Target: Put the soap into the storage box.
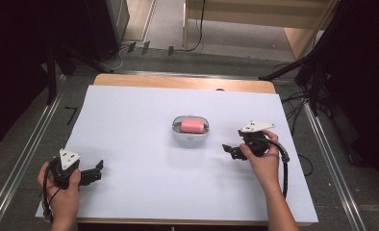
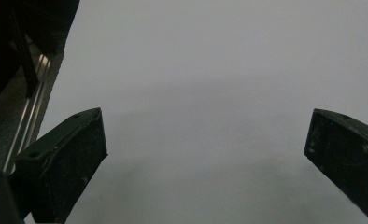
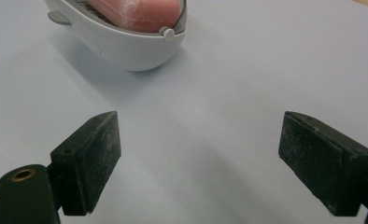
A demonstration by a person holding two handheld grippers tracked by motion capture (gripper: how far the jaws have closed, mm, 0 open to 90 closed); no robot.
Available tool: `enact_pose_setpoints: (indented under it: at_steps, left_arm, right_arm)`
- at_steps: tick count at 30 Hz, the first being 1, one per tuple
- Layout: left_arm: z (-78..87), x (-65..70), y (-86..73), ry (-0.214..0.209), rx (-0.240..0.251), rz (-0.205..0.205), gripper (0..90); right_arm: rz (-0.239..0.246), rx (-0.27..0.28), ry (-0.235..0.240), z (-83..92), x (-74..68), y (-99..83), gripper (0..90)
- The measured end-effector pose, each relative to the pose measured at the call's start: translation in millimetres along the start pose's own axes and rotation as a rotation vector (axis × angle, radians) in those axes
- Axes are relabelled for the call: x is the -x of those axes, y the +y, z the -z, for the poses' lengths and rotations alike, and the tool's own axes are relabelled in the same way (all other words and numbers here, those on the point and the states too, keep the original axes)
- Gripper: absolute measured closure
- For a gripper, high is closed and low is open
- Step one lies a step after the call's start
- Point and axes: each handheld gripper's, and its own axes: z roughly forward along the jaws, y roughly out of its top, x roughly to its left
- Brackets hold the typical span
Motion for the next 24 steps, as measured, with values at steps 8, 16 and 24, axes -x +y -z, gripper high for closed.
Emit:
enact_pose_setpoints:
  at_steps: [8, 16, 24]
  left_arm:
    - [0.0, 0.1, 0.0, 0.000, -0.001, 0.000, 0.0]
    - [0.0, 0.2, 0.0, 0.001, 0.000, 0.000, 0.0]
    - [0.0, 0.1, -0.1, 0.001, 0.002, -0.001, 0.0]
  right_arm:
    - [-0.024, 0.003, -0.013, 7.7, 3.7, -14.8, 13.7]
    - [-0.052, 0.005, -0.022, 13.4, 6.3, -27.9, 13.8]
    - [-0.078, 0.011, -0.040, 21.3, 10.4, -43.9, 13.8]
